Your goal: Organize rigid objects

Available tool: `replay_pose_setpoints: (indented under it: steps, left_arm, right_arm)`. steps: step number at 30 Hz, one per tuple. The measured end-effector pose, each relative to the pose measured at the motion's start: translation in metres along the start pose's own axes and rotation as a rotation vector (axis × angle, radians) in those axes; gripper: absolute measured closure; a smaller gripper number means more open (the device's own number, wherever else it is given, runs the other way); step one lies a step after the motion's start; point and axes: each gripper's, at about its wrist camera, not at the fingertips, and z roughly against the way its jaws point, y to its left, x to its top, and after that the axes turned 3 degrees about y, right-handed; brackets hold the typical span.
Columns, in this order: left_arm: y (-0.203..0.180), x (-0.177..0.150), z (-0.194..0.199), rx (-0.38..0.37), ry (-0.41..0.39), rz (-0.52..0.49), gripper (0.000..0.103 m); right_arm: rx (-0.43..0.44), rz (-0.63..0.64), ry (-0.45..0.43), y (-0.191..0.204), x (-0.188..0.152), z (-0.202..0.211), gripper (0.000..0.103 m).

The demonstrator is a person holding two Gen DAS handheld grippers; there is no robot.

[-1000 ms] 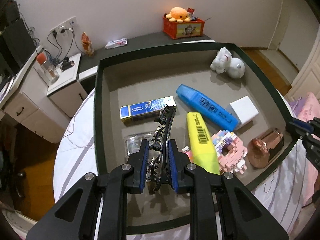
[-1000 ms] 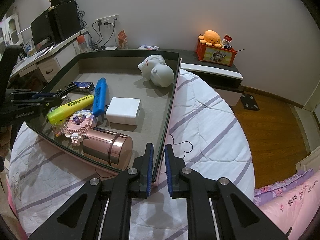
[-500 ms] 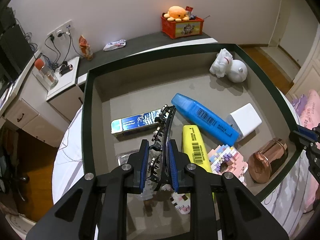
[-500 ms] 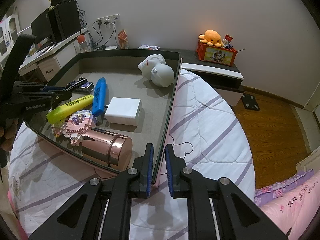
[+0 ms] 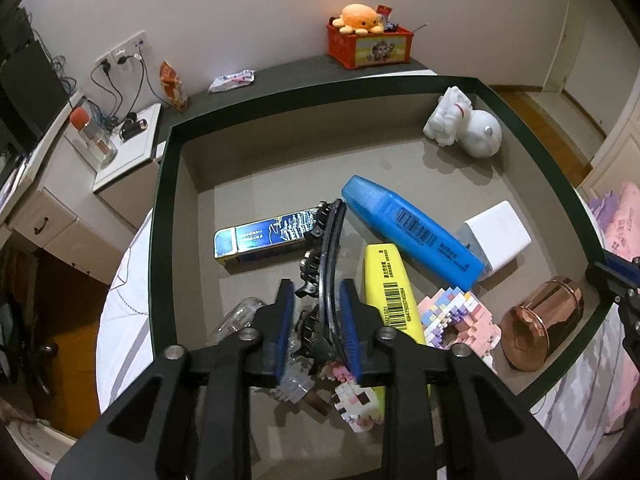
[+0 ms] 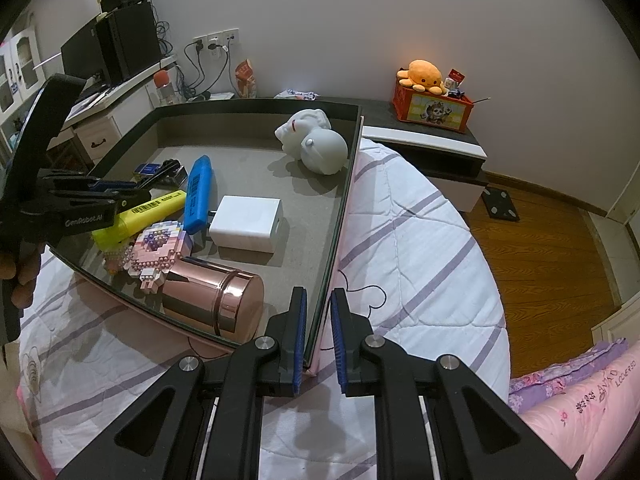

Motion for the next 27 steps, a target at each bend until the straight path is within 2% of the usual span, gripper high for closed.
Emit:
replay_pose_setpoints:
  steps: [1, 2, 3, 4, 5, 6, 8, 11, 14, 17, 20, 21, 27]
  left_arm:
    - [0.000, -0.002, 0.003, 0.005, -0.007, 0.006, 0.056]
    - [0.000, -0.004, 0.007, 0.014, -0.018, 0.004, 0.047]
    - [-0.001, -0.004, 0.009, 0.018, -0.025, 0.000, 0.044]
    - [-0.001, -0.008, 0.015, 0.021, -0.034, -0.004, 0.041]
    - [-0.001, -0.008, 0.018, 0.019, -0.038, -0.005, 0.037]
    - [-0.001, -0.010, 0.023, 0.013, -0.044, -0.006, 0.033]
    - [-0.003, -0.016, 0.036, 0.012, -0.073, -0.010, 0.018]
    - [-0.006, -0.026, 0.055, 0.040, -0.116, -0.017, 0.004]
    - [-0.005, -0.039, 0.080, 0.051, -0.170, -0.006, 0.000]
    - [0.001, -0.056, 0.106, 0.068, -0.231, 0.048, 0.000]
    - [0.003, -0.072, 0.127, 0.087, -0.298, 0.098, 0.000]
    - [0.003, -0.079, 0.135, 0.093, -0.324, 0.114, 0.000]
    - [-0.004, -0.106, 0.166, 0.087, -0.435, 0.174, 0.000]
  right_arm:
    - [-0.003, 0.000, -0.001, 0.000, 0.000, 0.001, 0.088]
    - [0.002, -0.002, -0.002, 0.000, 0.000, 0.002, 0.086]
    - [0.009, -0.004, -0.004, -0.001, 0.001, 0.003, 0.074]
    - [0.011, -0.003, -0.009, 0.000, 0.001, 0.005, 0.057]
    - [0.007, -0.001, -0.017, 0.000, 0.001, 0.007, 0.051]
    - [0.004, 0.003, -0.029, 0.002, 0.002, 0.011, 0.049]
    - [0.007, 0.005, -0.045, 0.005, 0.004, 0.017, 0.049]
    - [0.003, 0.014, -0.072, 0.010, 0.006, 0.028, 0.044]
    - [0.010, 0.026, -0.110, 0.016, 0.006, 0.041, 0.023]
    - [0.020, 0.032, -0.167, 0.025, 0.004, 0.057, 0.020]
    - [0.038, 0.039, -0.210, 0.031, 0.002, 0.069, 0.012]
    - [0.042, 0.040, -0.225, 0.034, 0.001, 0.072, 0.000]
    - [0.073, 0.068, -0.270, 0.055, -0.009, 0.090, 0.000]
